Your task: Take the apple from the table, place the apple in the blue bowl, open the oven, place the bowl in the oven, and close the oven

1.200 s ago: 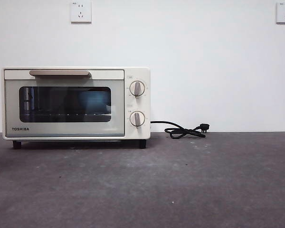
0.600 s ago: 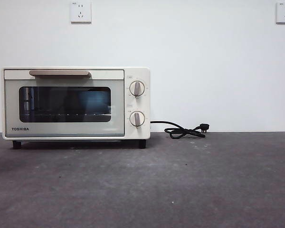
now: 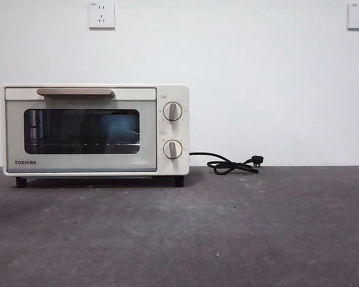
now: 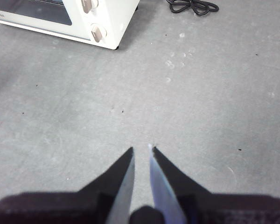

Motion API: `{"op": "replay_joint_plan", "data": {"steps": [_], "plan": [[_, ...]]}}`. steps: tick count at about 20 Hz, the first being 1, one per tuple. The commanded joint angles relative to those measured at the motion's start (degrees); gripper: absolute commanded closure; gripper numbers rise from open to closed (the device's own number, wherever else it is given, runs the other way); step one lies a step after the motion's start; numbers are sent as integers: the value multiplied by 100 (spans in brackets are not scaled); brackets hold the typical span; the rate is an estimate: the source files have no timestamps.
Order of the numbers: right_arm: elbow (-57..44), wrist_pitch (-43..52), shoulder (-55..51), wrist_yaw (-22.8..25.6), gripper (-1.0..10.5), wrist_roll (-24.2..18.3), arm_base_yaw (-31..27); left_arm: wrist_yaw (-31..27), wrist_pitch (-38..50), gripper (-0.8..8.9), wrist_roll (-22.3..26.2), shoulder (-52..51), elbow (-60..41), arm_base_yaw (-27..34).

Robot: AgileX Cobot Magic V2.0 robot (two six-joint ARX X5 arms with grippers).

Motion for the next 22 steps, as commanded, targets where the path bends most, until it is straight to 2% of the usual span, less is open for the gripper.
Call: {"op": "replay_joint_plan", "data": {"steps": [1, 5, 10, 12, 16, 22], "plan": [[-59, 28, 4, 4, 884, 39, 0, -457, 693, 817, 74, -544, -1078, -197], [-59, 28, 4, 4, 884, 39, 0, -1298, 737, 817, 70, -1233, -2076, -496], [-59, 31, 4, 4, 884, 39, 0, -1633, 623, 817, 11, -1469, -2522, -514], [-59, 28, 4, 2, 884, 39, 0, -1993, 496, 817, -17, -1475, -2533, -511], [-59, 28, 4, 2, 884, 39, 0, -2951, 494, 817, -535, -1508, -2811, -511], [-59, 28, 4, 4, 884, 39, 0, -3073, 63, 817, -573, -1508, -2815, -511]]}}
